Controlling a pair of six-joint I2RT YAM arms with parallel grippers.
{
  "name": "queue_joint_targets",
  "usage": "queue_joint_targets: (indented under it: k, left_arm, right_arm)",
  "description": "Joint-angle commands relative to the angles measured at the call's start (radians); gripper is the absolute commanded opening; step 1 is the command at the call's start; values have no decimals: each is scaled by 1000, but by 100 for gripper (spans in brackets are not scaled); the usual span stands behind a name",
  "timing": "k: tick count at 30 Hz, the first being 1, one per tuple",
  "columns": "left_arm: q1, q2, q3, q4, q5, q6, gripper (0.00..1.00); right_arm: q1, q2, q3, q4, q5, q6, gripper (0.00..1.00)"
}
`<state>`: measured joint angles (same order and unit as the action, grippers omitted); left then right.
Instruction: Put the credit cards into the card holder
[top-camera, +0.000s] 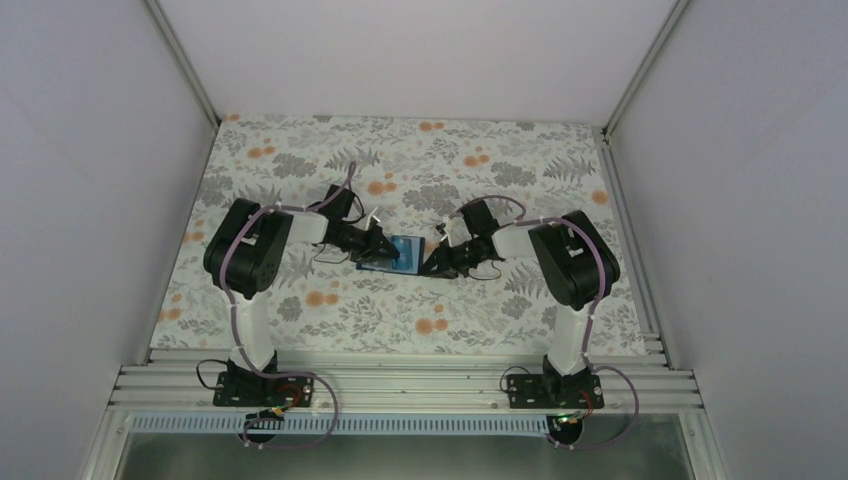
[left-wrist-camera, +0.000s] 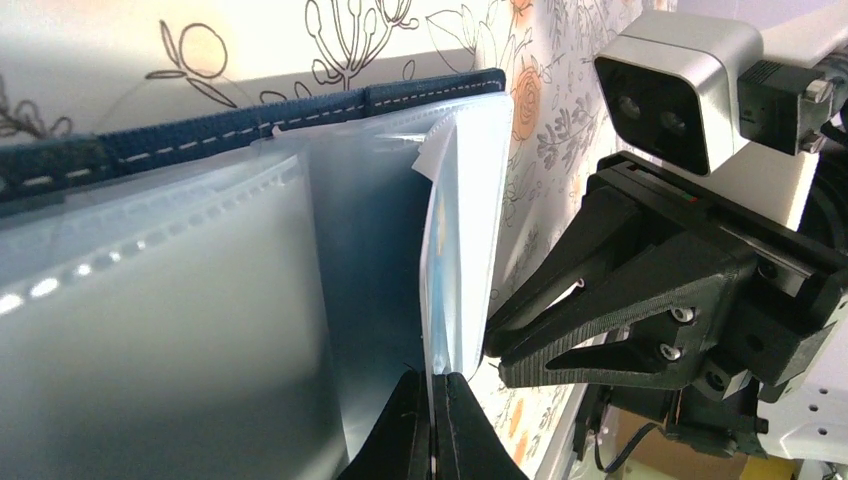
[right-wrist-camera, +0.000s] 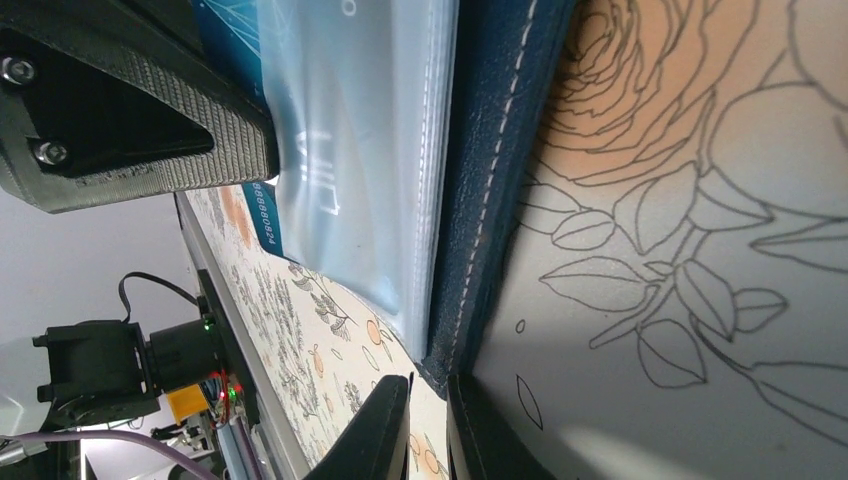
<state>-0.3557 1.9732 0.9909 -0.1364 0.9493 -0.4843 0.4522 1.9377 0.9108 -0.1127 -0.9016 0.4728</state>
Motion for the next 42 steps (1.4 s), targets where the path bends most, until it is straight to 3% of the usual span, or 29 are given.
queue_joint_targets:
  k: [1,24,42]
  left_arm:
    - [-18,45,30,-113,28,87,2]
    - [-31,135,149,-289,31,195,4]
    - [-69,200,241,-311,18,164,6]
  right_arm:
    - [-1,17,23,-46,62,-45,14]
    - [-12,-11,152,-177,308,-102,16]
    - [-10,30,151,-119,199,-84,13]
